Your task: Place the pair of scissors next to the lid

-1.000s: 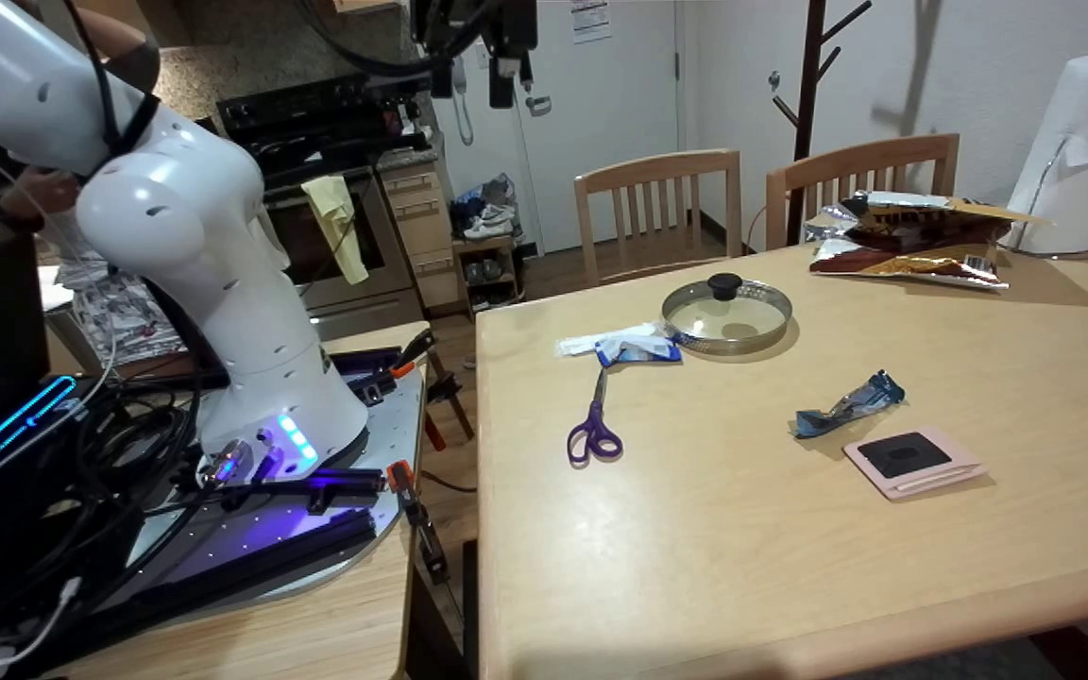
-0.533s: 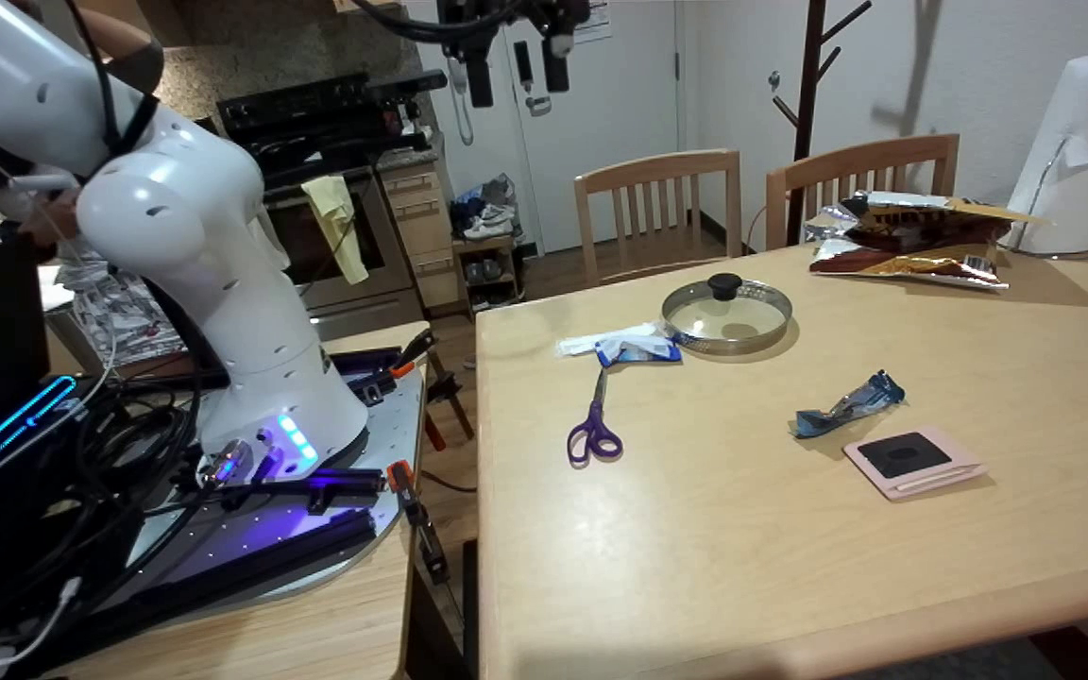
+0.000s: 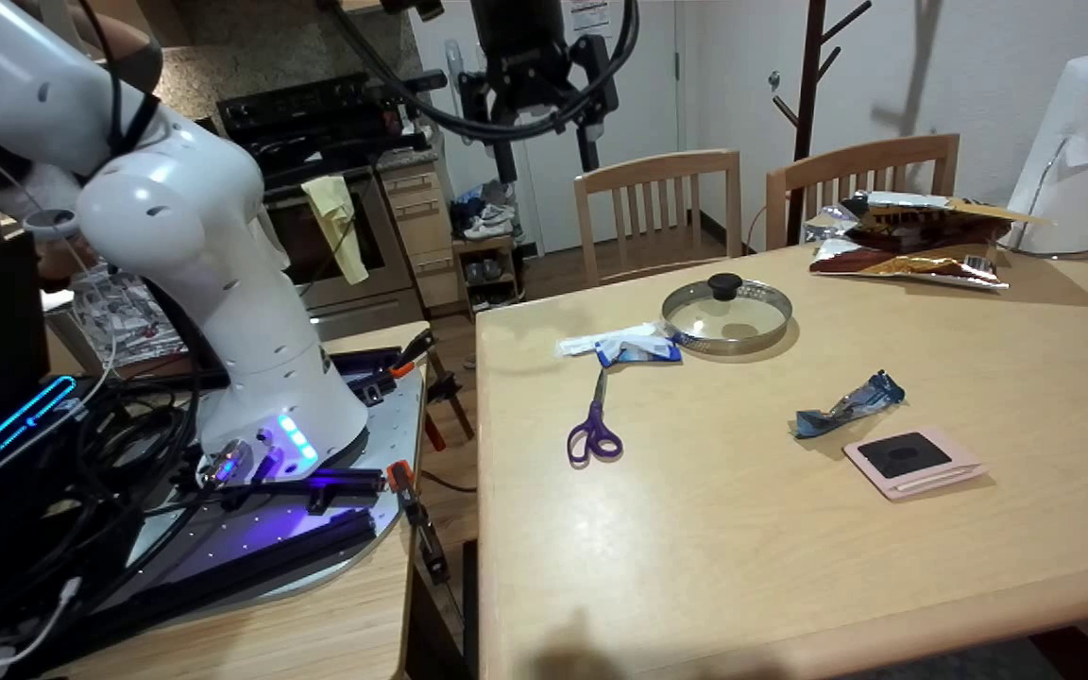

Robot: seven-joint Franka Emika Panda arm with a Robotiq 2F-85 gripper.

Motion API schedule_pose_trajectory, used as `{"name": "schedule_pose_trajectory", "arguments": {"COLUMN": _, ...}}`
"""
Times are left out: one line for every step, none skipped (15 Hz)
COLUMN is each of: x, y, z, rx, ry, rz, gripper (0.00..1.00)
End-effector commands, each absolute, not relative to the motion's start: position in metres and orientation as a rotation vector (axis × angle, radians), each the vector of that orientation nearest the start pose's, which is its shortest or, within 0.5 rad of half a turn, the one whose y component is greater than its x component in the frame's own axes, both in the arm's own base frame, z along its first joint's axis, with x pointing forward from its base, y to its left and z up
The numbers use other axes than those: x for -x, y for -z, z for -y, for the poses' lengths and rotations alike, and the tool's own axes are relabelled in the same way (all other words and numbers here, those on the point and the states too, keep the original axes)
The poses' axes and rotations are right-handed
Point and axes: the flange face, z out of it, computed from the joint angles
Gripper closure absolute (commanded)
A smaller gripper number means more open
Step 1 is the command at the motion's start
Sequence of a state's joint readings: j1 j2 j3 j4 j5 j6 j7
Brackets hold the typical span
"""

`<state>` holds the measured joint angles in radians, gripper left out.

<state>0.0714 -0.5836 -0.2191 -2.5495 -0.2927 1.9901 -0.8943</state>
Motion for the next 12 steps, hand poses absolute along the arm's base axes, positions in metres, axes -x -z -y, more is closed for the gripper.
{"name": "schedule_pose_trajectory", "arguments": {"x": -0.371, "y": -0.433, "z": 0.082, "rx": 2.826, "ry": -0.013, "rz": 1.464, "gripper": 0.00}}
{"name": "schedule_pose_trajectory", "arguments": {"x": -0.371, "y": -0.426, "z": 0.085, "rx": 2.793, "ry": -0.008, "rz": 1.471, "gripper": 0.00}}
{"name": "schedule_pose_trajectory", "arguments": {"x": -0.372, "y": -0.420, "z": 0.087, "rx": 2.762, "ry": 0.005, "rz": 1.474, "gripper": 0.00}}
{"name": "schedule_pose_trajectory", "arguments": {"x": -0.373, "y": -0.414, "z": 0.090, "rx": 2.731, "ry": 0.019, "rz": 1.483, "gripper": 0.00}}
{"name": "schedule_pose_trajectory", "arguments": {"x": -0.373, "y": -0.409, "z": 0.091, "rx": 2.703, "ry": 0.019, "rz": 1.494, "gripper": 0.00}}
{"name": "schedule_pose_trajectory", "arguments": {"x": -0.374, "y": -0.404, "z": 0.092, "rx": 2.683, "ry": 0.009, "rz": 1.503, "gripper": 0.00}}
{"name": "schedule_pose_trajectory", "arguments": {"x": -0.374, "y": -0.398, "z": 0.093, "rx": 2.665, "ry": -0.009, "rz": 1.512, "gripper": 0.00}}
{"name": "schedule_pose_trajectory", "arguments": {"x": -0.375, "y": -0.394, "z": 0.093, "rx": 2.655, "ry": -0.029, "rz": 1.513, "gripper": 0.00}}
{"name": "schedule_pose_trajectory", "arguments": {"x": -0.375, "y": -0.389, "z": 0.093, "rx": 2.650, "ry": -0.070, "rz": 1.523, "gripper": 0.00}}
{"name": "schedule_pose_trajectory", "arguments": {"x": -0.375, "y": -0.384, "z": 0.092, "rx": 2.646, "ry": -0.095, "rz": 1.532, "gripper": 0.00}}
{"name": "schedule_pose_trajectory", "arguments": {"x": -0.375, "y": -0.379, "z": 0.091, "rx": 2.642, "ry": -0.121, "rz": 1.534, "gripper": 0.00}}
{"name": "schedule_pose_trajectory", "arguments": {"x": -0.375, "y": -0.375, "z": 0.090, "rx": 2.643, "ry": -0.142, "rz": 1.540, "gripper": 0.00}}
